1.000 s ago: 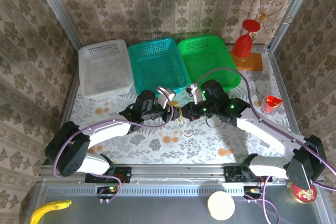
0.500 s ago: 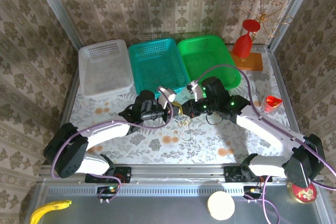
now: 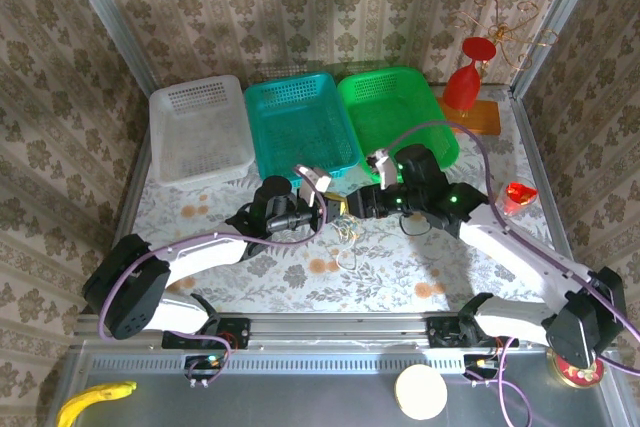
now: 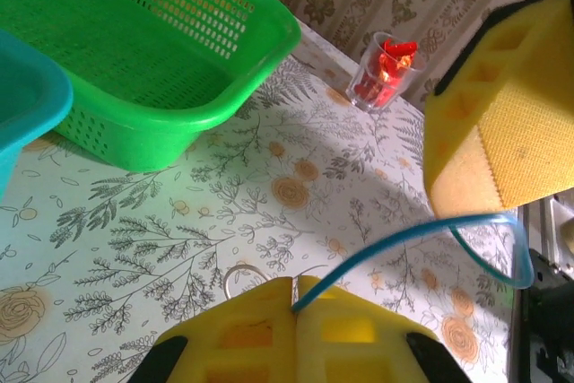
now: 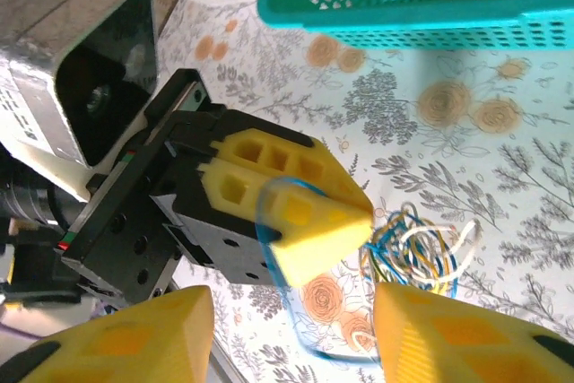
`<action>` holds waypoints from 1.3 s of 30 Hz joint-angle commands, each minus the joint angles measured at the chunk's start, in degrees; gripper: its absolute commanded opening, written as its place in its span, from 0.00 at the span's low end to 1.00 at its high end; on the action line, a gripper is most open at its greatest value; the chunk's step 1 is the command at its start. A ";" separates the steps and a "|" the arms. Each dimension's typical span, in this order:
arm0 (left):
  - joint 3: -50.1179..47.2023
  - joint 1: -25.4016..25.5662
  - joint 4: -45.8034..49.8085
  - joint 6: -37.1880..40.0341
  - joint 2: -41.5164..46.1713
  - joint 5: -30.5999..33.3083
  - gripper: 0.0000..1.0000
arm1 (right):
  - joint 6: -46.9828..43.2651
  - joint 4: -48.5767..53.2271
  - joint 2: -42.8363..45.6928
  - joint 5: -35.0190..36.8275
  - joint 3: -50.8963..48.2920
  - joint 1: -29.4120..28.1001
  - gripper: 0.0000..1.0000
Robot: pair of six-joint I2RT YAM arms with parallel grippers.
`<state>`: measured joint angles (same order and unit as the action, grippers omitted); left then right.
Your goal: Untangle the cables
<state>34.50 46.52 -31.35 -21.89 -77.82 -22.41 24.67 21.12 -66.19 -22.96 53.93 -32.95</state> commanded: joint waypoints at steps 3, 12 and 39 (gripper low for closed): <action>-0.09 0.42 -2.67 -6.29 1.51 4.02 0.00 | 3.21 -2.59 6.55 5.56 -6.88 2.20 0.59; 0.87 1.02 -2.48 -14.06 2.19 7.46 0.00 | 6.81 -15.04 14.09 8.23 -21.11 2.80 0.63; 8.72 6.39 -2.13 -22.82 0.53 7.77 0.00 | 5.53 -32.50 -6.30 21.71 -18.11 -4.05 0.33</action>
<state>41.17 52.53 -32.21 -42.54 -77.58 -14.24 29.17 -9.13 -70.96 -5.87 36.60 -36.71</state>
